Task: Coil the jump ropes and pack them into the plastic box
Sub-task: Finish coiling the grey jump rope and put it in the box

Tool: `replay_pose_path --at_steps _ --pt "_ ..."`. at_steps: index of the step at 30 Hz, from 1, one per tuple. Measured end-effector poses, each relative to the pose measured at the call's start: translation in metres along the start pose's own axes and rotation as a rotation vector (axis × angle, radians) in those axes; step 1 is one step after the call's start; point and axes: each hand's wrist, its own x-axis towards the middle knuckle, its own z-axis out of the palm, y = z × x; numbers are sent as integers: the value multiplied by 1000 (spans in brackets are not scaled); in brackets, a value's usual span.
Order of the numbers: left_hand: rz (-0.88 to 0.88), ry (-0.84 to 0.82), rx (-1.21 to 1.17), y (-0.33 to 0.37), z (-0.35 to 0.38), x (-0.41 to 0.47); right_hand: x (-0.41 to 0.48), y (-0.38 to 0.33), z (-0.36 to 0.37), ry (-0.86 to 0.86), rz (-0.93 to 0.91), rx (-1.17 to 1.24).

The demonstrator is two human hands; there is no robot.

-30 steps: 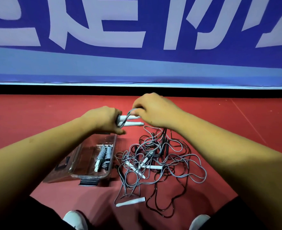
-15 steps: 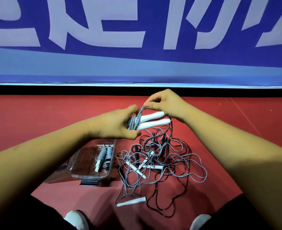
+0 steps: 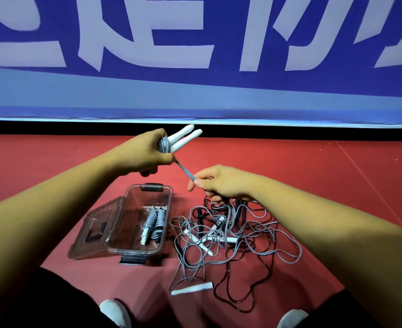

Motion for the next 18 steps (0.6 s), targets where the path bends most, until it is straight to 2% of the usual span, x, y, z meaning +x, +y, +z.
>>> replay_pose_path --at_steps 4,8,11,14,18 --pt "30 121 113 -13 -5 11 0 -21 4 142 -103 -244" --pt "-33 139 383 -28 -20 17 -10 -31 1 163 -183 -496" --pt "-85 64 522 -35 -20 15 -19 -40 -2 168 -285 -560" --pt "-44 -8 748 -34 -8 13 -24 -56 -3 213 -386 -629" --pt "66 -138 832 -25 12 12 -28 -66 -18 412 -432 -585"
